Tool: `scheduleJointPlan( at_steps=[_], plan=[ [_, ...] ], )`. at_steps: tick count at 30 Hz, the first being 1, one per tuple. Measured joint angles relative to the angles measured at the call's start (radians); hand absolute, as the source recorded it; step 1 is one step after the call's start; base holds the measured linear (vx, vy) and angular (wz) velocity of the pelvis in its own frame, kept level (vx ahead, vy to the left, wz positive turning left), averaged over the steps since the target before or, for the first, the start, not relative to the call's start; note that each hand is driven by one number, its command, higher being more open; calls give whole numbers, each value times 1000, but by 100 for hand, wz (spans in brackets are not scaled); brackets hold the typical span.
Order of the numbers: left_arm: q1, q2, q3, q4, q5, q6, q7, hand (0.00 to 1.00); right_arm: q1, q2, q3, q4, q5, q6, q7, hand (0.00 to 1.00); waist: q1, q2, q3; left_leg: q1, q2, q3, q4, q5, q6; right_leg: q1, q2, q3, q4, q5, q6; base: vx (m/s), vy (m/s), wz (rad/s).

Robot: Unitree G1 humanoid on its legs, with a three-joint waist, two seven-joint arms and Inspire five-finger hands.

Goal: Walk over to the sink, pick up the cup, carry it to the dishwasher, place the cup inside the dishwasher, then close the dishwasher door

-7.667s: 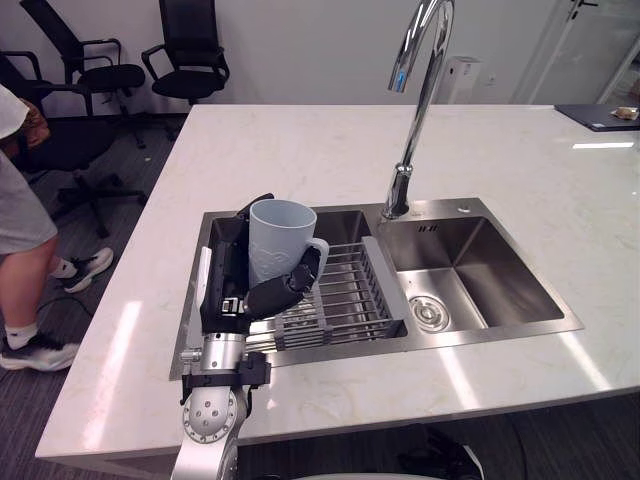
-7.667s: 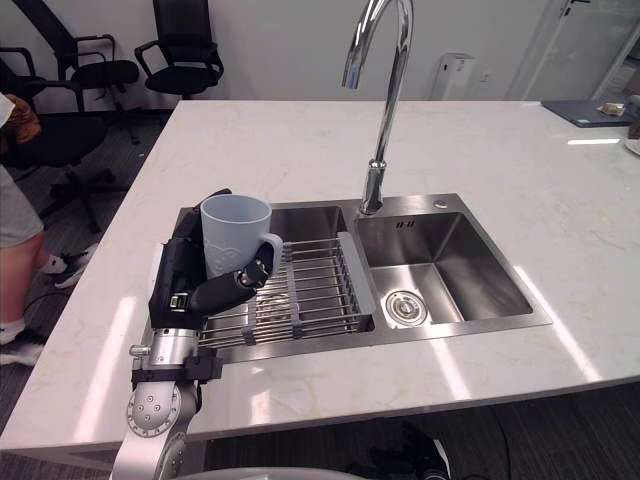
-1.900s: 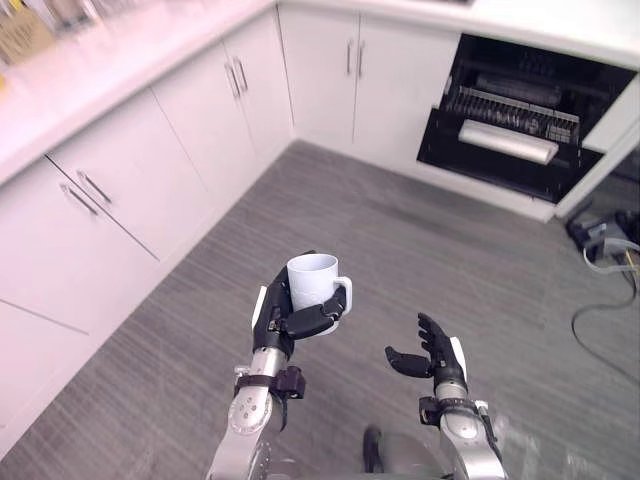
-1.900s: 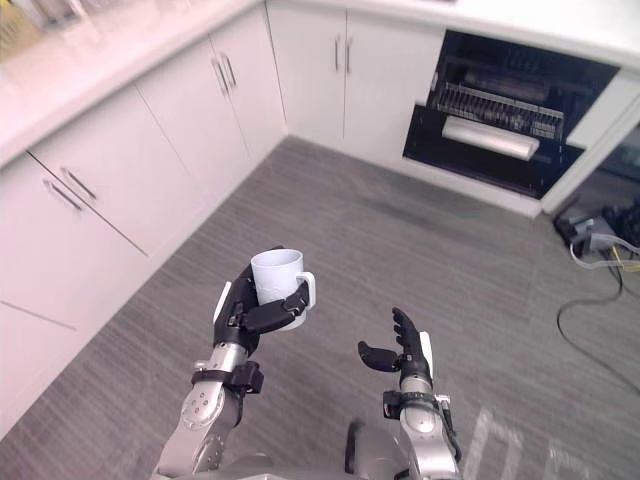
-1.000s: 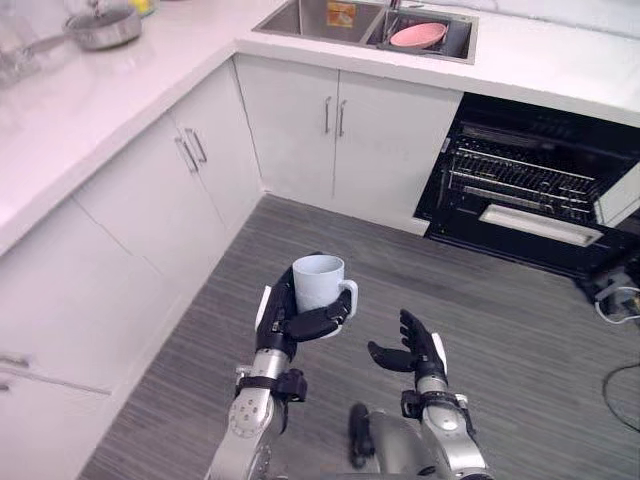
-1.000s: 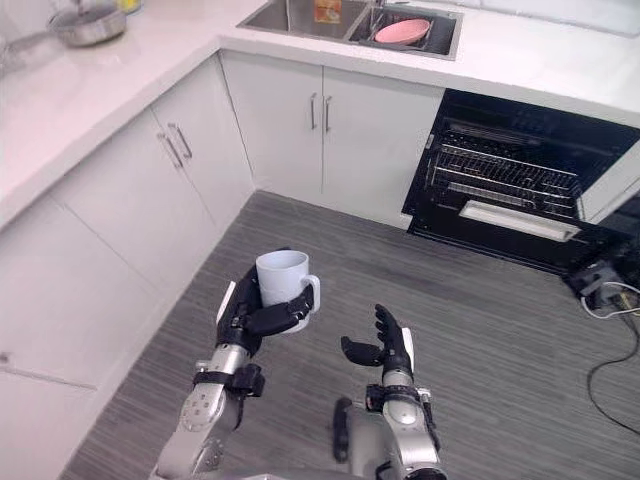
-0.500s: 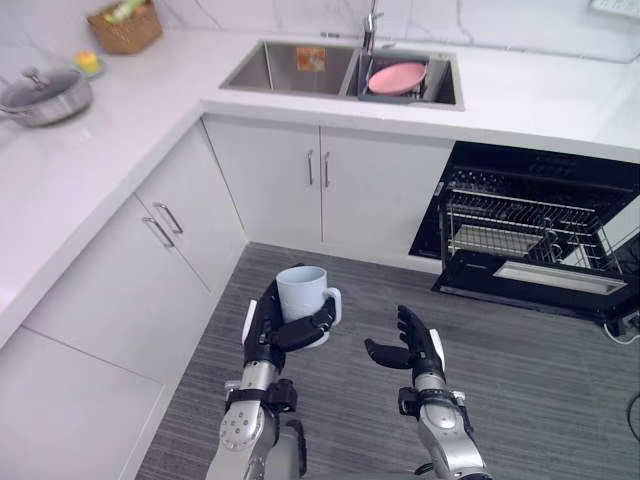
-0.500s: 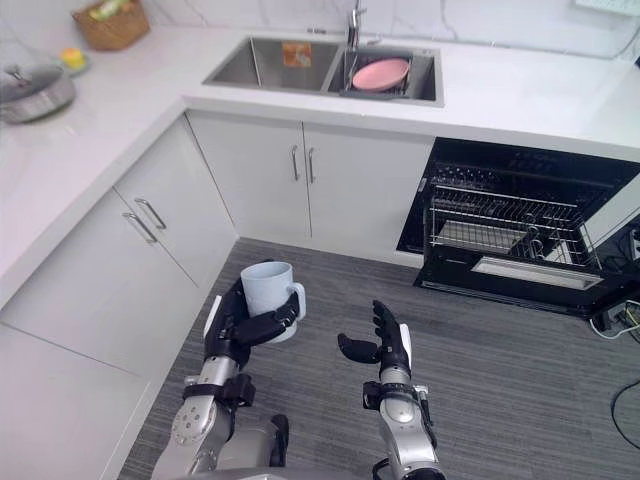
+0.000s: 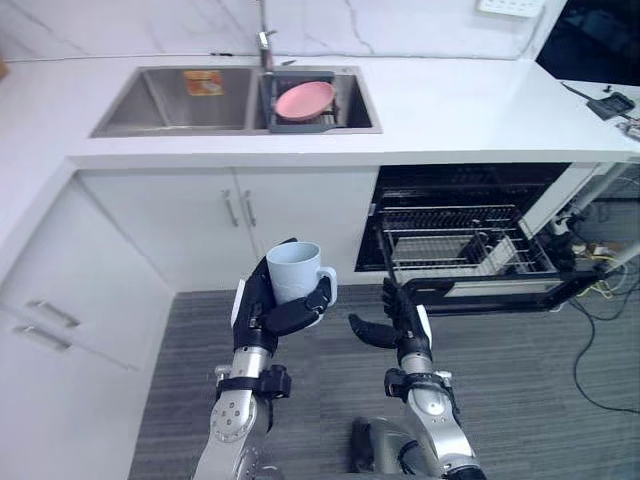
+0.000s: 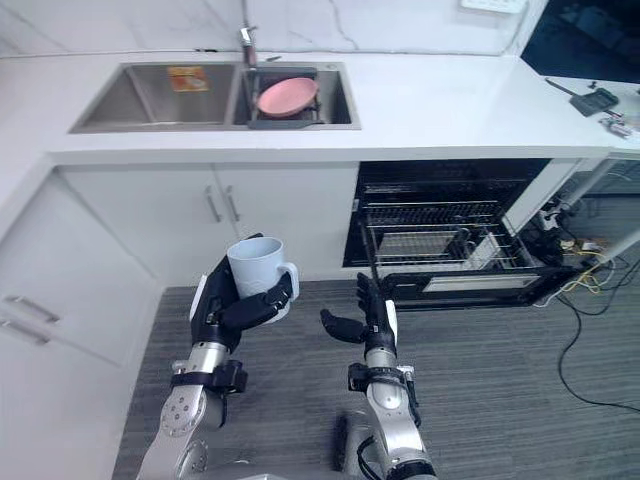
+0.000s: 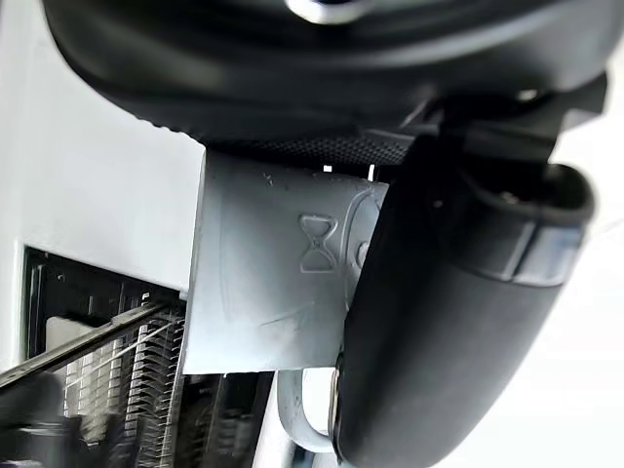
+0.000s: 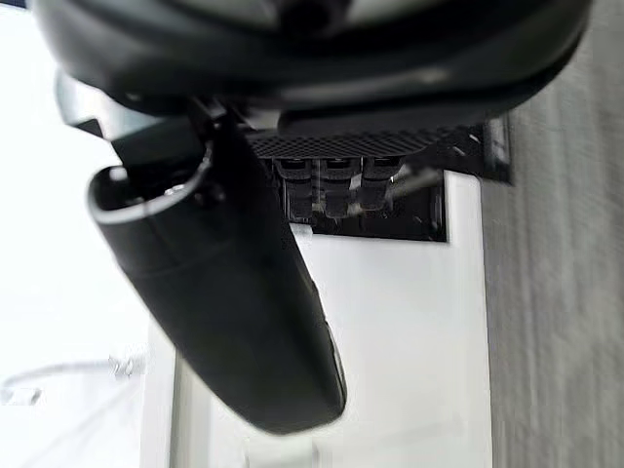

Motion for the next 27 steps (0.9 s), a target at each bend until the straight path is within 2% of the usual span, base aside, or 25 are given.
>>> scheduleJointPlan(
  at_steps=[1, 3, 4, 5, 6, 7, 8, 9, 10, 11, 12, 13, 14, 15, 17, 19, 21, 22, 23, 24, 26, 27],
  plan=[
    [1, -12, -5, 11, 0, 6, 0, 30, 11, -14, -2, -15, 0, 0, -6, 90, -1, 14, 0, -3, 22, -15, 27, 7, -3, 10, 23, -2, -5, -17, -12, 431, -197, -12],
    [0, -25, -9, 18, 8, 14, -3, 30, 63, -13, -12, -71, 0, 1, -15, 90, -6, 21, 12, -43, 68, -47, 193, 33, -22, 73, 51, -18, -21, -50, -21, 407, -210, 4],
    [8, -31, -8, 19, 16, 14, -4, 30, 105, -13, -8, -125, 1, 2, -18, 90, -3, 27, 31, -96, 116, -71, 411, 91, -27, 153, 73, -19, -52, -68, -34, 253, -116, -4],
    [15, -30, -14, 16, 17, 13, -5, 30, 142, -12, -4, -186, 1, 1, -20, 90, 11, 30, 30, -168, 144, -80, 584, 84, -34, 201, 82, -14, -69, -91, -37, 228, -89, -9],
    [18, -31, -15, 9, 17, 13, -6, 30, 156, -11, -3, -219, 1, 1, -23, 90, 13, 30, 29, -215, 149, -80, 634, 72, -32, 219, 82, -14, -75, -110, -50, 175, -56, -13],
    [37, -38, -16, -21, 17, 13, -10, 30, 160, -13, 0, -264, 1, -6, -26, 90, 15, 25, 25, -290, 148, -74, 648, 40, -11, 236, 82, -8, -85, -124, -46, 150, -30, -10],
    [47, -41, -16, -41, 17, 12, -10, 30, 153, -13, 0, -282, 1, -19, -29, 90, 20, 28, 20, -337, 136, -71, 605, 13, -6, 243, 83, 2, -95, -125, -48, 264, 35, -43],
    [52, -41, -16, -49, 17, 8, -10, 30, 135, -13, -1, -281, 1, -33, -32, 90, 43, 31, 10, -376, 97, -86, 459, -10, 1, 255, 83, 39, -112, -128, -46, 197, 55, -48],
    [52, -41, -16, -49, 17, 8, -10, 30, 132, -14, 0, -280, 1, -34, -32, 90, 47, 32, 9, -382, 89, -94, 430, -10, 1, 260, 83, 46, -115, -129, -44, 284, 113, -61],
    [52, -38, -13, -48, 17, 8, -9, 30, 115, -13, 1, -263, 1, -35, -31, 90, 59, 30, 9, -393, 50, -142, 309, -5, -4, 273, 77, 70, -124, -134, -32, 316, 184, -57],
    [52, -31, -13, -39, 17, 8, -9, 30, 93, -15, -1, -227, 1, -35, -31, 90, 66, 31, 7, -399, 5, -207, 162, 32, -10, 285, 66, 98, -124, -137, 1, 385, 229, -61],
    [52, -29, -14, -34, 17, 8, -9, 30, 85, -15, -3, -208, 1, -35, -31, 90, 66, 37, 4, -393, -11, -224, 125, 96, -18, 290, 61, 114, -120, -147, 15, 404, 272, -65],
    [57, -25, -14, -29, 17, 8, -8, 30, 79, -15, -9, -180, 2, -35, -30, 90, 73, 34, -2, -365, -27, -222, 80, 193, -18, 293, 55, 141, -111, -157, 31, 218, 147, -39],
    [53, -16, -14, -22, 17, 8, -8, 30, 72, -10, -9, -154, 3, -32, -30, 90, 70, 17, -5, -357, -41, -206, 75, 192, -13, 299, 36, 149, -114, -166, 46, 365, 235, -25],
    [38, -4, -15, -11, 18, 10, -5, 30, 74, 6, -22, -132, 8, -24, -29, 90, 56, -13, -18, -351, -83, -199, 58, 178, 19, 310, -7, 151, -150, -163, 67, 327, 213, 2],
    [37, 0, -17, -11, 22, 10, -5, 30, 73, 16, -34, -132, 8, -24, -27, 90, 60, -23, -14, -303, -104, -174, 26, 161, 36, 324, -32, 161, -134, -162, 87, 253, 180, -23],
    [38, 6, -17, -11, 26, 10, -4, 30, 73, 22, -36, -132, 7, -24, -20, 90, 68, -27, -10, -234, -112, -136, -7, 141, 46, 279, -48, 185, 25, -170, 130, 219, 165, -50],
    [38, 21, -17, -11, 26, 10, -4, 30, 71, 33, -33, -132, 7, -24, -14, 90, 69, -31, -9, -195, -111, -109, -18, 126, 53, 213, -59, 180, 182, -150, 177, 143, 106, -58],
    [38, 34, -17, -12, 28, 10, -4, 30, 70, 42, -28, -132, 6, -24, -11, 90, 66, -34, -9, -162, -110, -90, -30, 112, 60, 157, -81, 154, 308, -136, 200, 135, 90, -54],
    [39, 37, -17, -12, 31, 10, -3, 30, 70, 46, -26, -132, 4, -24, -10, 90, 61, -36, -10, -148, -109, -82, -35, 106, 61, 134, -93, 133, 349, -145, 185, 134, 54, -39],
    [40, 36, -17, -20, 36, 10, -1, 30, 70, 51, -12, -132, 0, -24, -10, 90, 46, -37, -10, -116, -89, -63, -30, 71, 53, 71, -121, 48, 384, -179, 129, 144, 1, -31],
    [40, 36, -17, -22, 36, 10, -1, 30, 70, 51, -5, -132, 0, -24, -9, 90, 42, -38, -11, -112, -81, -61, -22, 58, 55, 60, -118, 33, 372, -184, 121, 186, -99, -22]
  ],
)
